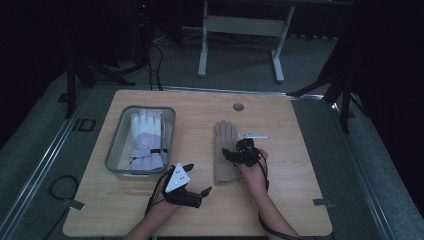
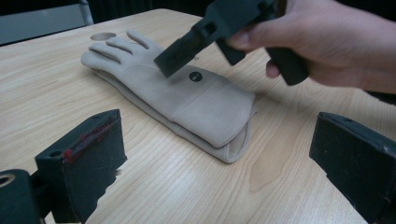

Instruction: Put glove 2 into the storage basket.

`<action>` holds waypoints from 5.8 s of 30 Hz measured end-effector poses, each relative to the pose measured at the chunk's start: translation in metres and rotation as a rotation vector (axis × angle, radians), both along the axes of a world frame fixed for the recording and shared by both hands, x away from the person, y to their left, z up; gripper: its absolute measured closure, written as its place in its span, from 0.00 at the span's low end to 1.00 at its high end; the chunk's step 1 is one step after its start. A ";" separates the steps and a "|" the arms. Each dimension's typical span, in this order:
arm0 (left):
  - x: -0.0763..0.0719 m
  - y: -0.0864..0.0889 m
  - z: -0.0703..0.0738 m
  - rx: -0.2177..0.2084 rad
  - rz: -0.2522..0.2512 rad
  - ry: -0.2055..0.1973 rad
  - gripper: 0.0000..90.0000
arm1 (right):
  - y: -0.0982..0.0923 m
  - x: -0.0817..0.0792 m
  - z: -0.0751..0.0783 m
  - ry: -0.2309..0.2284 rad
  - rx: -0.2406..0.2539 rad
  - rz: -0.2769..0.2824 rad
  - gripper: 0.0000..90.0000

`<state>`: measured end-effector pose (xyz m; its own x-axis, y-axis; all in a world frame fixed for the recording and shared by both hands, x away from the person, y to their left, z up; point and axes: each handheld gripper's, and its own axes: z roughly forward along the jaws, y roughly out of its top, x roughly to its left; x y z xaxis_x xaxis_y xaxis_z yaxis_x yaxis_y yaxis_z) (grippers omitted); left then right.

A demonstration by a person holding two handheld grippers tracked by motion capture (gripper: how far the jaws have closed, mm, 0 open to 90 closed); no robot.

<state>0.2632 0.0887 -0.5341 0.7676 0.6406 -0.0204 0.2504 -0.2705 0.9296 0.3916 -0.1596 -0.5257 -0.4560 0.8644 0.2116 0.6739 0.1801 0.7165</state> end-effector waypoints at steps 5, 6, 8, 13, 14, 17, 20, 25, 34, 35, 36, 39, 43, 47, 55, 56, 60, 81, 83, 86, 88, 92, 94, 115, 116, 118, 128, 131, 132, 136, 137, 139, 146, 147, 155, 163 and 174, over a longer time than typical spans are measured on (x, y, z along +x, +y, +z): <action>0.000 -0.002 0.001 0.018 -0.011 0.004 0.04 | -0.008 0.001 0.003 0.022 0.022 0.041 0.19; 0.000 -0.002 0.000 0.024 -0.018 0.007 0.04 | -0.010 0.001 0.004 0.024 0.027 0.054 0.19; 0.000 -0.003 0.000 0.039 -0.024 0.013 0.04 | -0.013 0.001 0.005 0.010 0.048 0.079 0.19; 0.002 -0.005 0.001 0.049 -0.034 0.070 0.04 | -0.024 0.004 0.006 0.010 0.064 0.152 0.20; 0.003 -0.005 0.000 0.049 -0.035 0.079 0.04 | -0.026 0.004 0.006 0.013 0.088 0.161 0.21; 0.004 -0.006 0.000 0.050 -0.036 0.100 0.04 | -0.033 0.004 0.009 -0.002 0.116 0.173 0.21; 0.005 -0.007 0.001 0.053 -0.046 0.101 0.04 | -0.039 0.001 0.014 -0.014 0.126 0.178 0.20; 0.006 -0.013 0.006 0.081 -0.095 0.089 0.05 | -0.042 -0.001 0.022 -0.019 0.114 0.191 0.15; 0.013 -0.034 0.014 0.179 -0.131 0.064 0.07 | -0.045 0.008 0.027 -0.013 0.108 0.172 0.17; 0.015 -0.037 0.014 0.186 -0.138 0.052 0.10 | -0.045 0.011 0.028 -0.008 0.120 0.169 0.20; 0.016 -0.039 0.015 0.199 -0.142 0.043 0.14 | -0.045 0.015 0.029 -0.007 0.128 0.165 0.22; 0.021 -0.047 0.014 0.239 -0.175 0.021 0.18 | -0.045 0.024 0.031 -0.001 0.147 0.160 0.25; 0.029 -0.057 0.013 0.315 -0.188 -0.003 0.24 | -0.039 0.037 0.031 0.002 0.149 0.145 0.28; 0.037 -0.064 0.010 0.371 -0.218 0.000 0.29 | -0.034 0.051 0.026 0.029 0.160 0.124 0.29; 0.052 -0.073 0.002 0.421 -0.217 0.057 0.29 | -0.021 0.074 0.007 0.117 0.152 0.076 0.35; 0.052 -0.076 0.002 0.434 -0.226 0.055 0.28 | -0.020 0.075 0.005 0.123 0.151 0.070 0.34; 0.053 -0.088 -0.001 0.489 -0.259 0.049 0.33 | -0.011 0.084 -0.005 0.155 0.107 0.053 0.32; 0.055 -0.095 -0.006 0.614 -0.205 0.024 0.89 | 0.006 0.077 -0.015 0.125 0.004 0.078 0.74; 0.055 -0.094 -0.005 0.605 -0.190 0.016 0.90 | 0.004 0.075 -0.012 0.118 0.011 0.062 0.79; 0.053 -0.091 -0.002 0.588 -0.177 0.008 0.91 | 0.005 0.074 -0.009 0.110 0.000 0.054 0.80; 0.051 -0.090 0.001 0.589 -0.175 -0.008 0.92 | 0.003 0.075 -0.007 0.117 0.016 0.057 0.81; 0.048 -0.088 0.011 0.593 -0.171 -0.036 0.92 | 0.000 0.073 0.002 0.101 0.046 0.061 0.81; 0.046 -0.087 0.016 0.597 -0.165 -0.056 0.92 | 0.000 0.072 0.010 0.081 0.065 0.073 0.81; 0.031 -0.046 0.067 0.636 -0.115 -0.107 0.92 | 0.045 0.065 0.073 -0.017 0.102 0.175 0.81; 0.030 -0.041 0.069 0.635 -0.108 -0.103 0.92 | 0.049 0.065 0.074 -0.019 0.100 0.182 0.81; 0.029 -0.033 0.073 0.640 -0.104 -0.097 0.92 | 0.060 0.065 0.079 -0.027 0.091 0.200 0.81; 0.020 0.010 0.081 0.679 -0.052 -0.082 0.92 | 0.116 0.059 0.091 -0.084 0.042 0.282 0.81; 0.019 0.023 0.084 0.682 -0.029 -0.078 0.92 | 0.130 0.061 0.093 -0.088 0.057 0.297 0.81; 0.019 0.027 0.085 0.681 -0.022 -0.076 0.92 | 0.136 0.061 0.093 -0.087 0.060 0.302 0.81; 0.017 0.043 0.089 0.693 0.003 -0.072 0.92 | 0.156 0.064 0.097 -0.086 0.079 0.326 0.81; 0.017 0.047 0.090 0.695 0.012 -0.068 0.92 | 0.161 0.064 0.098 -0.087 0.082 0.331 0.81; 0.017 0.056 0.091 0.691 0.026 -0.060 0.92 | 0.171 0.065 0.099 -0.093 0.087 0.338 0.81; 0.014 0.089 0.091 0.690 0.075 -0.032 0.92 | 0.210 0.070 0.097 -0.069 0.110 0.377 0.81; 0.014 0.089 0.091 0.690 0.075 -0.032 0.92 | 0.210 0.070 0.097 -0.069 0.110 0.377 0.81; 0.012 0.122 0.086 0.682 0.118 0.014 0.92 | 0.255 0.069 0.093 -0.087 0.090 0.436 0.81; 0.014 0.131 0.074 0.689 0.125 0.050 0.92 | 0.266 0.076 0.063 -0.041 0.036 0.429 0.80; 0.024 0.130 0.066 0.666 0.103 0.119 0.92 | 0.266 0.079 0.050 -0.027 0.010 0.449 0.66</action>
<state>0.2873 0.2185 -0.4684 0.7187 0.6159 0.3227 0.3962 -0.7441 0.5378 0.4704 0.1068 -0.4753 -0.7908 0.5778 0.2020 0.5118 0.4432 0.7360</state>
